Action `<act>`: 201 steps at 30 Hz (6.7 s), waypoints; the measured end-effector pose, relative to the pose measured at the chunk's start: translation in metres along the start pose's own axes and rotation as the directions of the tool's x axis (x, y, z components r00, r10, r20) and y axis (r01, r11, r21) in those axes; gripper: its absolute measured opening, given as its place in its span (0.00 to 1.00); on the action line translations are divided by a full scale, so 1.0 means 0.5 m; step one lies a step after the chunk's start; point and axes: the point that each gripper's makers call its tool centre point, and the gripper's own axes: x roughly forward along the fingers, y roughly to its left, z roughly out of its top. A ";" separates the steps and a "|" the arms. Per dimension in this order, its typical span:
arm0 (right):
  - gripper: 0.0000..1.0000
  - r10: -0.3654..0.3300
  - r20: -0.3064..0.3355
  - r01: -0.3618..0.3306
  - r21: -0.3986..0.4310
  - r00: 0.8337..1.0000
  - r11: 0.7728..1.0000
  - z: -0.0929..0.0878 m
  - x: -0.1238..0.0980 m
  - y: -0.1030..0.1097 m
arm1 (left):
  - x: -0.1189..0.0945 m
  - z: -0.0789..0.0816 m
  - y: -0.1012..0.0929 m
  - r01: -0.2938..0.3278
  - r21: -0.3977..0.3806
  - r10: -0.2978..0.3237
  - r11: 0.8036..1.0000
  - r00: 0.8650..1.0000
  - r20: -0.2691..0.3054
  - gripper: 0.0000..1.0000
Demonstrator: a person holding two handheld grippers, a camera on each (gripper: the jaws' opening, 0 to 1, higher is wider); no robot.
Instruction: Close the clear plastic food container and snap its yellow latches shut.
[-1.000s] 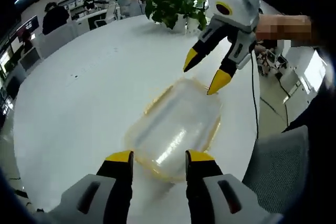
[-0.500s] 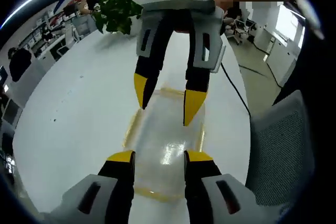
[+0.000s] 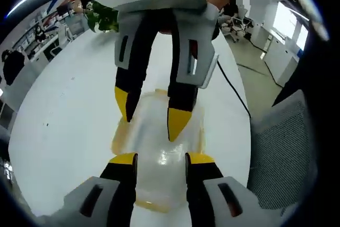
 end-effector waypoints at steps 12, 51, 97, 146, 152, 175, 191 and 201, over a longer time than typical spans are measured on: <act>0.37 0.017 -0.026 -0.017 0.000 1.000 1.000 -0.002 0.011 -0.010 | 0.008 -0.008 -0.028 0.021 0.049 -0.019 0.999 0.999 -0.045 0.44; 0.43 0.270 -0.192 -0.259 0.081 0.944 0.962 -0.005 0.060 -0.016 | 0.030 -0.007 -0.051 -0.070 0.190 0.081 0.979 0.995 -0.052 0.48; 0.44 0.169 -0.067 -0.166 0.057 0.983 0.985 -0.010 0.034 -0.016 | 0.023 0.012 -0.057 -0.092 0.115 0.097 0.989 0.994 -0.039 0.70; 0.71 0.007 -0.269 -0.060 -0.189 0.963 0.980 -0.090 0.003 0.052 | -0.004 -0.074 0.008 0.207 0.233 -0.140 0.950 0.951 -0.275 0.72; 0.71 -0.042 -0.241 -0.005 -0.191 0.970 0.982 -0.079 0.017 0.035 | 0.020 -0.097 0.016 0.197 0.286 -0.098 0.938 0.941 -0.325 0.74; 0.73 -0.106 -0.267 0.062 -0.168 0.958 0.984 -0.085 0.041 0.055 | 0.024 -0.111 0.012 0.156 0.320 -0.067 0.934 0.960 -0.274 0.76; 0.73 -0.104 -0.260 0.064 -0.158 0.960 0.985 -0.033 0.079 0.068 | -0.013 -0.163 0.026 0.159 0.327 -0.062 0.932 0.955 -0.290 0.76; 0.73 -0.090 -0.242 0.046 -0.179 0.966 0.983 0.002 0.104 0.068 | -0.036 -0.195 0.040 0.142 0.302 -0.057 0.943 0.960 -0.273 0.76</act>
